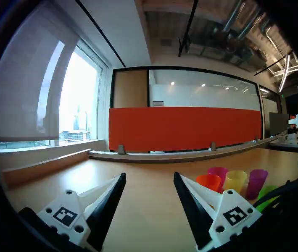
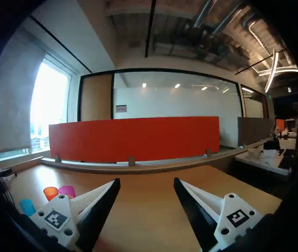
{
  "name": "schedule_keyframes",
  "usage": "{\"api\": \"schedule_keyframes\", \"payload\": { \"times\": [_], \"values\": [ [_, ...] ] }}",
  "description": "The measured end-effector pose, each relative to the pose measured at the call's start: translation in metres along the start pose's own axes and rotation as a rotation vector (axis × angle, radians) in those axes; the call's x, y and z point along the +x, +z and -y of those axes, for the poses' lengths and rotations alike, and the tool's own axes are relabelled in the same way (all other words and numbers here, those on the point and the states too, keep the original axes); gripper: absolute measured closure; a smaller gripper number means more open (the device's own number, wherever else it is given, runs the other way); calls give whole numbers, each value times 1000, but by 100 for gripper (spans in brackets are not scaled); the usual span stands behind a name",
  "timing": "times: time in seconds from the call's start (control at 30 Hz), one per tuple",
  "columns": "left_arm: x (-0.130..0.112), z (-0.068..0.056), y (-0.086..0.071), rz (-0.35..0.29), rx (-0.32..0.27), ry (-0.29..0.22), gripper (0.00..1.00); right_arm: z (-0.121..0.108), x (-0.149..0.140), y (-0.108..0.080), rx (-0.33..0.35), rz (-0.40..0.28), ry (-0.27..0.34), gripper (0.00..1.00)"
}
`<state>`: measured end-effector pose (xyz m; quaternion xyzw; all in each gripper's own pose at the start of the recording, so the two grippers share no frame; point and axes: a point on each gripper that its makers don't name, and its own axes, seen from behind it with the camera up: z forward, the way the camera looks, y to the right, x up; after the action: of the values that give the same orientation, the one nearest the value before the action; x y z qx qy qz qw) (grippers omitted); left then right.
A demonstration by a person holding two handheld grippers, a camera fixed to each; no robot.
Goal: Pour water
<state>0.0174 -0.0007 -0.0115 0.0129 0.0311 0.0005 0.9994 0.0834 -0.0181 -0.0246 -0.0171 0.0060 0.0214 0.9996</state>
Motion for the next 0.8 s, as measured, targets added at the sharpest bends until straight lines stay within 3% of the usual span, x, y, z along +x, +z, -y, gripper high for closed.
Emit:
{"api": "schedule_keyframes", "payload": {
  "times": [0.8],
  "values": [
    [-13,-1,5,38,-4,-4,16,-8,10,-8,-9,-14,8,1]
  ]
}}
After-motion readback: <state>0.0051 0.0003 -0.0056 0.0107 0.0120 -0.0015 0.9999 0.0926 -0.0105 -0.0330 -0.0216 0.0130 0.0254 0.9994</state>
